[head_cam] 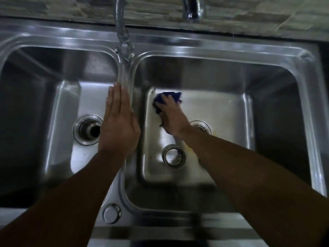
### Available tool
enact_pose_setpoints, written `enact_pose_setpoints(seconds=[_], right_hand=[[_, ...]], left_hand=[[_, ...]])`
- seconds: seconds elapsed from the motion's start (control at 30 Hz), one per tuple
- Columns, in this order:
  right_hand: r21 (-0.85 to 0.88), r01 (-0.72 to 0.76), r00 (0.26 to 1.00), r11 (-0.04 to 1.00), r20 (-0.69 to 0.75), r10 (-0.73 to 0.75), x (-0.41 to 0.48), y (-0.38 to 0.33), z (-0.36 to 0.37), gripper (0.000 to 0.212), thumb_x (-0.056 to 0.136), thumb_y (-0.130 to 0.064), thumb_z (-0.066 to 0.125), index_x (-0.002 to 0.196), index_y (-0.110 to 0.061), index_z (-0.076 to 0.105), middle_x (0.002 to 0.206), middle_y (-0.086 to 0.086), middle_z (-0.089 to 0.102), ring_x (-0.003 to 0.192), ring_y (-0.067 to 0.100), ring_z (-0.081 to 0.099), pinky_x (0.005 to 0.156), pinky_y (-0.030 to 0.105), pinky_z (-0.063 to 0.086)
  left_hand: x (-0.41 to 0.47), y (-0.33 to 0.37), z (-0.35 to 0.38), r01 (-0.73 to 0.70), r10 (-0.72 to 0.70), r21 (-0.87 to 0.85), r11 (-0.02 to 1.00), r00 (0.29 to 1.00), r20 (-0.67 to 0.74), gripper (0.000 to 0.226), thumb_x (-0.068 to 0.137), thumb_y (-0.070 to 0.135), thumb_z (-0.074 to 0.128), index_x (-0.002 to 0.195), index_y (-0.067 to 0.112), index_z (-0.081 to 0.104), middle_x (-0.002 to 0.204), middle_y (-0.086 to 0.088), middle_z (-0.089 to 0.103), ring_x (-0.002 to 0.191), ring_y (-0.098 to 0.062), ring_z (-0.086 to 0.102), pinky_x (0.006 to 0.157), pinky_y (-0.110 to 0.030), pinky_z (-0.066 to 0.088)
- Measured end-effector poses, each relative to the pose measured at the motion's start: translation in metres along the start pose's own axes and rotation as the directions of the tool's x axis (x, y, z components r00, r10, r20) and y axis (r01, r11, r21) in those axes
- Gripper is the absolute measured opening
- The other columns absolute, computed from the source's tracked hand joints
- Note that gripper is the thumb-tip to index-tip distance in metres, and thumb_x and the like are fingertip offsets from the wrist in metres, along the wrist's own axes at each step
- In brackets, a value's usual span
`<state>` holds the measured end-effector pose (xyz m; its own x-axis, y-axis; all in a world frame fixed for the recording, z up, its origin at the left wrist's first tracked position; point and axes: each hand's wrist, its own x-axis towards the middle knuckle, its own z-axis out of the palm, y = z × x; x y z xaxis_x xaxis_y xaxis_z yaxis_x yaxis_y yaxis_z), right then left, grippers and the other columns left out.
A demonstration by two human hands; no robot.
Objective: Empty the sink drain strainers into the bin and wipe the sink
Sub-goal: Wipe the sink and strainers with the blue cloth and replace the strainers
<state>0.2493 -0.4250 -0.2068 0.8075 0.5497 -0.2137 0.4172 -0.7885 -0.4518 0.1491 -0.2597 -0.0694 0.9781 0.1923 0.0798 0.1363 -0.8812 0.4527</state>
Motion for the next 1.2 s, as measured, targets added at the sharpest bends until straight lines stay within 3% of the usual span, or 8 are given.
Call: enact_pose_setpoints(seconds=[0.13, 0.27, 0.4, 0.63, 0.83, 1.0, 1.1, 1.2], right_hand=[[-0.324, 0.106, 0.99, 0.94, 0.121, -0.07, 0.024, -0.013, 0.01, 0.072, 0.1, -0.029, 0.048, 0.161, -0.023, 0.01, 0.17, 0.006, 0.001, 0.157, 0.028, 0.001, 0.125, 0.051, 0.015], [-0.377, -0.049, 0.998, 0.925, 0.015, 0.059, 0.0, 0.027, -0.016, 0.067, 0.095, -0.03, 0.042, 0.159, -0.026, 0.021, 0.169, 0.006, 0.009, 0.155, 0.025, 0.016, 0.121, 0.05, 0.016], [-0.49, -0.243, 0.96, 0.837, 0.003, 0.28, -0.053, 0.099, -0.043, 0.057, 0.1, -0.035, 0.042, 0.155, -0.021, 0.033, 0.169, 0.008, 0.01, 0.156, 0.033, 0.007, 0.119, 0.06, 0.015], [-0.1, -0.74, 0.673, 0.665, -0.103, 0.733, -0.087, 0.146, -0.064, 0.066, 0.1, -0.028, 0.044, 0.159, -0.017, 0.016, 0.168, 0.015, 0.002, 0.155, 0.038, -0.001, 0.122, 0.063, 0.009], [-0.229, -0.34, 0.938, 0.912, -0.018, 0.345, -0.032, 0.043, -0.031, 0.085, 0.085, -0.021, 0.058, 0.16, -0.016, 0.018, 0.169, 0.013, 0.005, 0.156, 0.037, 0.004, 0.124, 0.053, 0.012], [-0.303, -0.019, 0.996, 0.953, 0.08, 0.045, -0.002, -0.005, -0.018, 0.076, 0.091, -0.025, 0.051, 0.16, -0.023, 0.02, 0.169, 0.006, 0.01, 0.156, 0.029, 0.009, 0.124, 0.048, 0.011], [-0.37, 0.02, 0.995, 0.929, 0.103, 0.019, -0.008, 0.016, -0.026, 0.069, 0.096, -0.031, 0.044, 0.16, -0.026, 0.018, 0.169, 0.005, 0.009, 0.156, 0.026, 0.009, 0.124, 0.047, 0.012], [-0.413, -0.145, 0.979, 0.899, 0.069, 0.189, -0.035, 0.064, -0.041, 0.075, 0.094, -0.037, 0.048, 0.161, -0.026, 0.015, 0.17, 0.003, 0.001, 0.157, 0.026, 0.002, 0.124, 0.05, 0.01]], left_hand=[[0.001, -0.004, -0.002, -0.008, 0.008, -0.017, 1.0, 0.999, 0.033, 0.058, 0.105, 0.019, 0.025, 0.158, -0.003, 0.015, 0.168, -0.018, 0.008, 0.157, -0.028, 0.001, 0.128, -0.046, 0.015], [-0.002, -0.004, -0.006, -0.041, 0.042, -0.025, 0.999, 0.998, 0.042, 0.057, 0.105, 0.015, 0.027, 0.156, -0.006, 0.015, 0.167, -0.021, 0.008, 0.157, -0.032, 0.002, 0.127, -0.047, 0.016], [-0.003, -0.004, -0.006, -0.042, 0.043, -0.027, 0.999, 0.998, 0.035, 0.058, 0.103, 0.007, 0.032, 0.156, -0.007, 0.014, 0.167, -0.022, 0.007, 0.156, -0.035, 0.002, 0.129, -0.041, 0.011], [0.0, -0.004, -0.002, -0.056, 0.056, 0.002, 0.998, 0.998, 0.013, 0.06, 0.1, 0.014, 0.021, 0.155, -0.01, 0.015, 0.165, -0.026, 0.01, 0.156, -0.038, 0.003, 0.128, -0.031, 0.002], [0.0, -0.004, 0.0, -0.046, 0.046, -0.015, 0.999, 0.999, -0.01, 0.057, 0.102, 0.013, 0.027, 0.154, -0.01, 0.019, 0.164, -0.026, 0.015, 0.155, -0.037, 0.009, 0.128, -0.036, 0.011], [0.001, -0.003, -0.001, -0.048, 0.048, 0.025, 0.999, 0.999, 0.014, 0.057, 0.104, 0.015, 0.028, 0.155, -0.008, 0.017, 0.165, -0.026, 0.013, 0.156, -0.035, 0.008, 0.126, -0.048, 0.019], [0.002, -0.005, -0.001, -0.063, 0.063, 0.029, 0.998, 0.998, 0.012, 0.059, 0.104, 0.019, 0.025, 0.156, -0.007, 0.017, 0.165, -0.025, 0.013, 0.156, -0.035, 0.008, 0.127, -0.049, 0.018], [0.001, -0.006, 0.002, -0.093, 0.096, 0.065, 0.994, 0.994, -0.05, 0.056, 0.102, 0.012, 0.029, 0.153, -0.011, 0.023, 0.161, -0.03, 0.019, 0.153, -0.042, 0.016, 0.127, -0.048, 0.017]])
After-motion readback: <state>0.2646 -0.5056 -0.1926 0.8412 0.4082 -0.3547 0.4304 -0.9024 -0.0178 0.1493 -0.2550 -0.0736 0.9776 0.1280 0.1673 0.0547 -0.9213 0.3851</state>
